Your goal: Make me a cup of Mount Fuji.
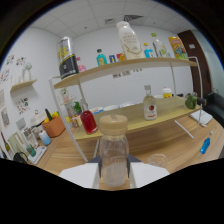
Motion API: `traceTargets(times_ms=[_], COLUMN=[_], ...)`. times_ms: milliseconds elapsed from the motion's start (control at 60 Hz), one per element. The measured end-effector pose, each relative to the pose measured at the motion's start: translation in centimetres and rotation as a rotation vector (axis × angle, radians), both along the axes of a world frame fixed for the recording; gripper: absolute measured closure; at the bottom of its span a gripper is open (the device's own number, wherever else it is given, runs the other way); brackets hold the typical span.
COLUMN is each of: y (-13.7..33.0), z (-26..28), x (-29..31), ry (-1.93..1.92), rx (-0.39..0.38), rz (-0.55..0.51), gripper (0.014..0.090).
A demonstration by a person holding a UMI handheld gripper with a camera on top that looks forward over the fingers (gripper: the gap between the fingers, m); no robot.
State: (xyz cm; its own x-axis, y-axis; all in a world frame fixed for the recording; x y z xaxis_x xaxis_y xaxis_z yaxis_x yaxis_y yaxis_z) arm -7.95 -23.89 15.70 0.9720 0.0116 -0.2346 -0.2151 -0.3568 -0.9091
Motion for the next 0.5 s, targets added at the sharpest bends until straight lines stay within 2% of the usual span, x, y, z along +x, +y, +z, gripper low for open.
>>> traceTargets(times_ms=[83, 267, 500], y=[0.1, 0.7, 1.6], z=[-2.1, -4.1, -2.4], x=[-0.4, -0.6, 0.3], ry=[0.139, 0.649, 1.184], rx=[-0.048, -0.099, -0.043], rz=[-0.016, -0.104, -0.191], gripper=[0.0648, 0.0650, 0.0650])
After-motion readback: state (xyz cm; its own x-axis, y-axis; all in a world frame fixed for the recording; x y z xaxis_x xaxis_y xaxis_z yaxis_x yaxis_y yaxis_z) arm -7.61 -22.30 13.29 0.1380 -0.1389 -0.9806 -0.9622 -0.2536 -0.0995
